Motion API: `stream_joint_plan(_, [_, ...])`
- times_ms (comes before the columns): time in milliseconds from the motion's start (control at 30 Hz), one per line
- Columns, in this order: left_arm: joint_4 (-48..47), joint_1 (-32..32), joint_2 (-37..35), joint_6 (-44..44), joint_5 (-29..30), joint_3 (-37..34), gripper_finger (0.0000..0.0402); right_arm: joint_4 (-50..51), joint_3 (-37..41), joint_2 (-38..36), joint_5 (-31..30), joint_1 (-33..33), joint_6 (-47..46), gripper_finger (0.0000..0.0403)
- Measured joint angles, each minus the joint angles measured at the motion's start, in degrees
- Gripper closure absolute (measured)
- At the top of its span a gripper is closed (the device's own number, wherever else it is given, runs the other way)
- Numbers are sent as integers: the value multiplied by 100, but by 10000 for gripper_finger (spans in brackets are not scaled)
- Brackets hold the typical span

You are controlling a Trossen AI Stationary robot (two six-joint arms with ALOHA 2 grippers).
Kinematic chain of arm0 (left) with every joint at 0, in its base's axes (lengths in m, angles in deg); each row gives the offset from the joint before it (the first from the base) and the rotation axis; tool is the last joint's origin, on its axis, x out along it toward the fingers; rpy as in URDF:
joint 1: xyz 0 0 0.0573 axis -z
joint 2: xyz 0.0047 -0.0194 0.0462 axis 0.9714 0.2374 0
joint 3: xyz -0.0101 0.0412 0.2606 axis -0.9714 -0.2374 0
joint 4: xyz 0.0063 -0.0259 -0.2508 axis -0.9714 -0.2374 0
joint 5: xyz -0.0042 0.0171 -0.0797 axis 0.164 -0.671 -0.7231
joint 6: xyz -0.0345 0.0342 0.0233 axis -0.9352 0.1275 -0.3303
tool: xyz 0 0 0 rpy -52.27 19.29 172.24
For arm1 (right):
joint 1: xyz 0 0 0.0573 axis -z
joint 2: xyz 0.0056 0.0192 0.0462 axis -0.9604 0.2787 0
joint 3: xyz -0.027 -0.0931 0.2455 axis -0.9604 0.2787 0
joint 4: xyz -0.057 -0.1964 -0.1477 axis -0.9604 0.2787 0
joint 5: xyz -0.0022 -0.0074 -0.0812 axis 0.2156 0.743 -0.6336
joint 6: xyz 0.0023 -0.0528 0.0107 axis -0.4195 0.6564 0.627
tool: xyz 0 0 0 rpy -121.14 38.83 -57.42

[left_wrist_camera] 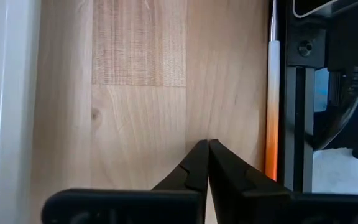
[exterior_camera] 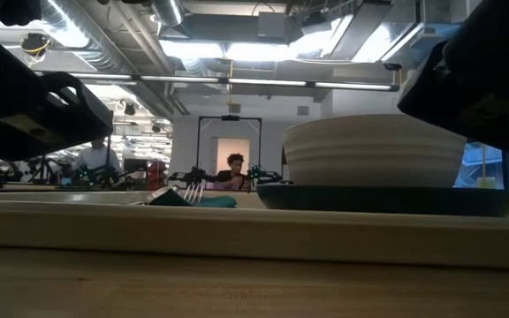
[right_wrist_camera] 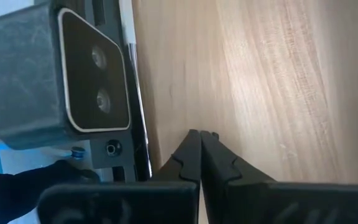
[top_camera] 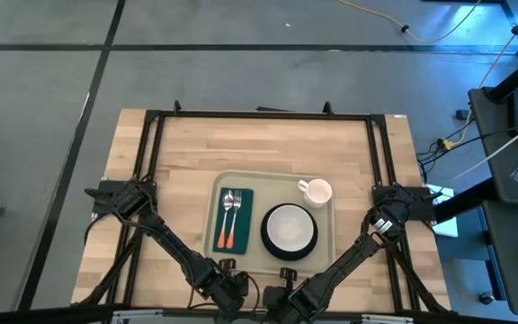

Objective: Set up tray
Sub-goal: Put the orange knife on the green napkin

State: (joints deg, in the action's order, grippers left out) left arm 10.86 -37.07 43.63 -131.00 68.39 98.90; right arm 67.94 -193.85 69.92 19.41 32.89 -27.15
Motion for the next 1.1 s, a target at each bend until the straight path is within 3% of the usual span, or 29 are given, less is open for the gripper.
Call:
stream_joint_plan(233, [22, -10, 0, 249, -147, 0, 398, 389, -147, -145, -13, -3, 225, 403])
stream_joint_plan(400, [35, 45, -381, 453, -83, -88, 387, 963, -391, -246, -57, -142, 282, 401])
stream_joint_plan(600, [179, 303, -680, 979, 402, -97, 349, 1312, -459, -273, 147, -397, 244, 384])
stream_joint_plan(800, [416, 534, -522, 703, 366, -97, 301, 2089, -472, -284, 109, -439, -485, 355])
stream_joint_plan(1100, [752, 677, -262, 570, 339, -72, 261, 2107, -472, -293, 103, -446, -503, 321])
